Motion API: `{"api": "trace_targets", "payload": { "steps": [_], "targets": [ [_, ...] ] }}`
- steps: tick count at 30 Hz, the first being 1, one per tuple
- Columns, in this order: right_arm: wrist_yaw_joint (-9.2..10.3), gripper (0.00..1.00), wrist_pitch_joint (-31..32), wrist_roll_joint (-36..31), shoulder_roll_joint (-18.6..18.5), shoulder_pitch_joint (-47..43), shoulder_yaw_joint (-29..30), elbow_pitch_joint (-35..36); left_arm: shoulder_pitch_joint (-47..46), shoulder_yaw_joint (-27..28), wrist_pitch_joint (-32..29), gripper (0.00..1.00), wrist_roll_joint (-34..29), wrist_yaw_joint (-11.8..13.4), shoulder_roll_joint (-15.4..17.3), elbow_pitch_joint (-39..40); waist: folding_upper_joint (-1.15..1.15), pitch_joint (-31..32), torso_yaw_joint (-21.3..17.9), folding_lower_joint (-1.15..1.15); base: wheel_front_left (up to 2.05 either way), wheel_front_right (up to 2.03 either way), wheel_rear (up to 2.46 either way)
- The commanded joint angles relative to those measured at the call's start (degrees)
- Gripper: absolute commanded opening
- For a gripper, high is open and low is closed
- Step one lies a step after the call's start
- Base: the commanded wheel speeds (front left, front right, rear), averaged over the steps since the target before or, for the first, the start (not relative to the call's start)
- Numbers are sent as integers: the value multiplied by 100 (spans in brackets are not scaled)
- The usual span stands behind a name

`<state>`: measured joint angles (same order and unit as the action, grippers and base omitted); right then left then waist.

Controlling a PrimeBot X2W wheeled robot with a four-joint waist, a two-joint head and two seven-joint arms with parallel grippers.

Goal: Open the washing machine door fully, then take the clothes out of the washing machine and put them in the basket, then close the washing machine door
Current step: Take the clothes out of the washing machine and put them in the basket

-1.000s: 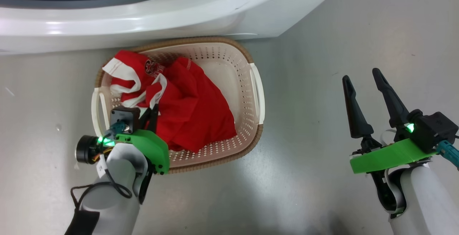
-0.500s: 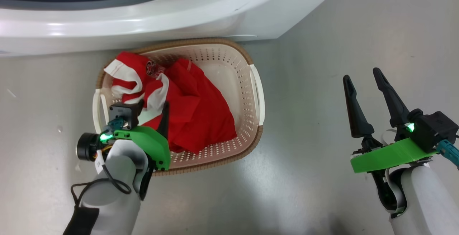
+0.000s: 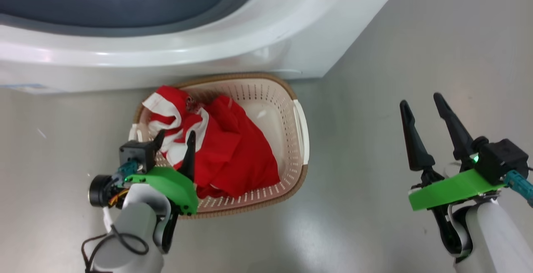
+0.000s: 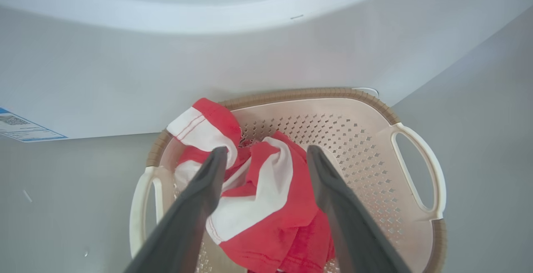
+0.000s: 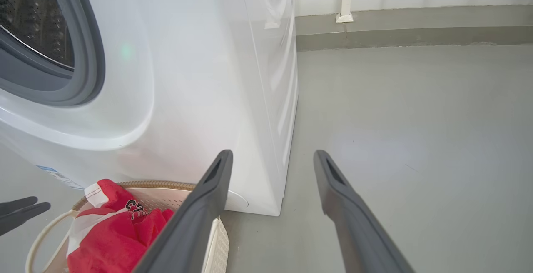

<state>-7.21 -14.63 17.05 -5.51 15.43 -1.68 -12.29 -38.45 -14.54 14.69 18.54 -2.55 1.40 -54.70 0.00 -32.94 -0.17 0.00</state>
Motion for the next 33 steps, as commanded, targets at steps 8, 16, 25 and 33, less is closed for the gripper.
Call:
{"api": "trace_targets", "payload": {
  "steps": [8,16,25,33],
  "targets": [
    [-28,100,-37,-15,-62,-461,-45,-41,864,742,30,100,-584,-134,151,1018,0,986,151,0,0,0,0],
    [-28,100,-37,17,-59,-828,-34,-142,1610,1204,30,100,-1028,-236,165,1953,0,1656,183,0,0,0,0],
    [-28,100,-37,35,-58,-1276,-1,-174,2420,1541,30,100,-1205,-335,158,2832,0,2278,188,0,0,0,0],
    [-28,100,-37,52,-76,-1751,41,-147,3293,1786,30,100,-1265,-380,150,3813,0,2814,162,0,0,0,0]
  ]
}}
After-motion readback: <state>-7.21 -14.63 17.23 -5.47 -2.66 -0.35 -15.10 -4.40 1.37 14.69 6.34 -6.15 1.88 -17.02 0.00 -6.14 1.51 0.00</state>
